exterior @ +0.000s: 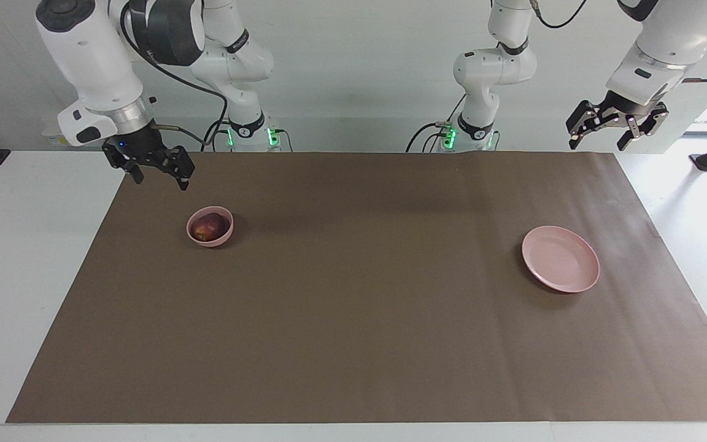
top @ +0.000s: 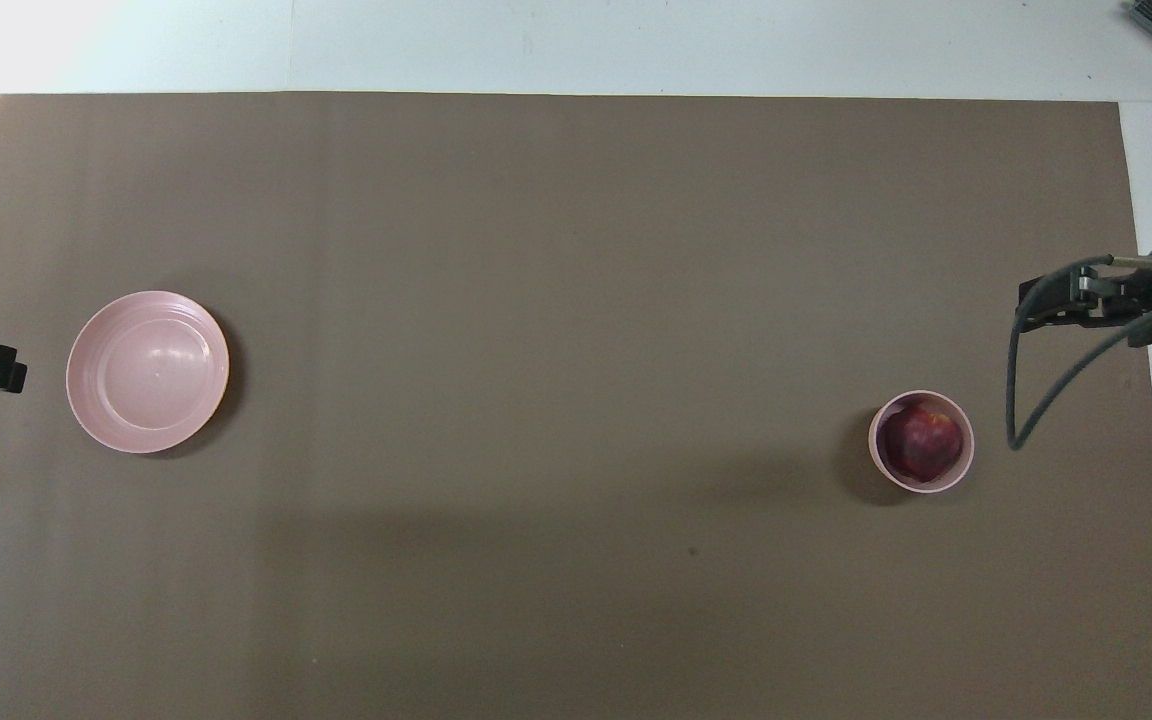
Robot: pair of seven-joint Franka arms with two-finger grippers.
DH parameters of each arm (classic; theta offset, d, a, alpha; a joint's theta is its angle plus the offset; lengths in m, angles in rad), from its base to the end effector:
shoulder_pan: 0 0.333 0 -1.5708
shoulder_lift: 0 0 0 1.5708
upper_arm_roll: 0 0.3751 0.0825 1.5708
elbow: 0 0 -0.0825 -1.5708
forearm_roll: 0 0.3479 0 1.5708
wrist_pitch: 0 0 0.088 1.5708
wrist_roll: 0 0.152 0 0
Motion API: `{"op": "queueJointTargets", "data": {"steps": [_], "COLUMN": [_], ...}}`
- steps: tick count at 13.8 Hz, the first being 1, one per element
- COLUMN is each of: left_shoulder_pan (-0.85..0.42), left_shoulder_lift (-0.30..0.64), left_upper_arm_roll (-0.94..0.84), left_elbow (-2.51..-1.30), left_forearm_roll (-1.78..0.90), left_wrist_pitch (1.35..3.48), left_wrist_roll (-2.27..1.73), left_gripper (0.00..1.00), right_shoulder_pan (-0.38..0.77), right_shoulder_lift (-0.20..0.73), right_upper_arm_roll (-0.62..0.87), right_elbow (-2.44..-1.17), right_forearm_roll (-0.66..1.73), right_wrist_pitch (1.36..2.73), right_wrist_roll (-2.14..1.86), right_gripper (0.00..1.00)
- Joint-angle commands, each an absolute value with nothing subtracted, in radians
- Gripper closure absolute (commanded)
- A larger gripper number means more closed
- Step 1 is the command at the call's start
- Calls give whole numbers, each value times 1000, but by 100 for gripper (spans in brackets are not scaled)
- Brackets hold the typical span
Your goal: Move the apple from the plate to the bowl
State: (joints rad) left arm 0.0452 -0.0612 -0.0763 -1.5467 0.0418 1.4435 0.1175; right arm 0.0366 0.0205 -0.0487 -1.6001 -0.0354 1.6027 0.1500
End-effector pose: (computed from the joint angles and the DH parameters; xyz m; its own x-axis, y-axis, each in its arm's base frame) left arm 0.4805 -0.0097 0.6688 0.9887 -0.1423 -0.0472 -0.1443 -0.9887 -0.0411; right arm 0.5269 -0.0114 0.6180 0.9870 -0.1602 -0.0123 -0.1596 -0.9864 0.0386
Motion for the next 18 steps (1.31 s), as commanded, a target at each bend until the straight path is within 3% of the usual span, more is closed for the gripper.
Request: {"op": "queueJointTargets", "data": {"steps": [1, 18], "left_shoulder_pan": [46, 48], "left_shoulder_lift": [-71, -71], "left_upper_arm_roll": [-74, -74], "left_elbow": [-1548, -1548], "left_forearm_roll": [35, 35], "left_wrist_pitch": [1431, 1430], "left_wrist_roll": [118, 118], "left_gripper": [0, 0], "right_shoulder_pan": [34, 37], "right_shoulder_lift": [32, 14], "right_upper_arm_roll": [-37, -35], "right_elbow": [-1525, -1519], "right_forearm_roll": [-18, -14], "right_wrist_pitch": [1505, 1508], "right_wrist_roll": [140, 126], "right_gripper": [0, 0]}}
